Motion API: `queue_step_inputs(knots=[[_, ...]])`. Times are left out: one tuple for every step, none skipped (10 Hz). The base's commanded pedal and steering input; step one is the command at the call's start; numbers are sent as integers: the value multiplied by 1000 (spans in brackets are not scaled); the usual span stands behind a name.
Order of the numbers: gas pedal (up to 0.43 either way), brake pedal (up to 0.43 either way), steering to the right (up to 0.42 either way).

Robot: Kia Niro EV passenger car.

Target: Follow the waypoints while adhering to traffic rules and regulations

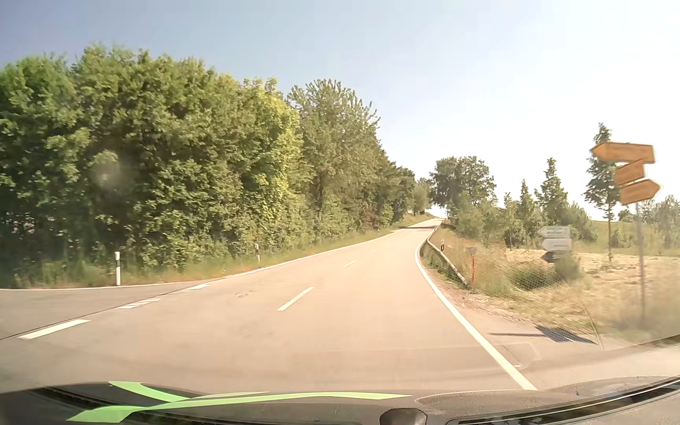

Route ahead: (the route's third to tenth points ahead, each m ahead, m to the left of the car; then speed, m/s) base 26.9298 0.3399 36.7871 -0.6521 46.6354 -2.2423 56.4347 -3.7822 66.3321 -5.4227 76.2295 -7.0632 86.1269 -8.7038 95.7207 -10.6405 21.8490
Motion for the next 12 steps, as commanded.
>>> queue_step_inputs(knots=[[390, 0, 19], [398, 0, 21], [398, 0, 21], [409, 0, 21], [409, 0, 21], [421, 0, 21], [421, 0, 21], [421, 0, 21], [421, 0, 21], [421, 0, 21], [421, 0, 19], [421, 0, 18]])
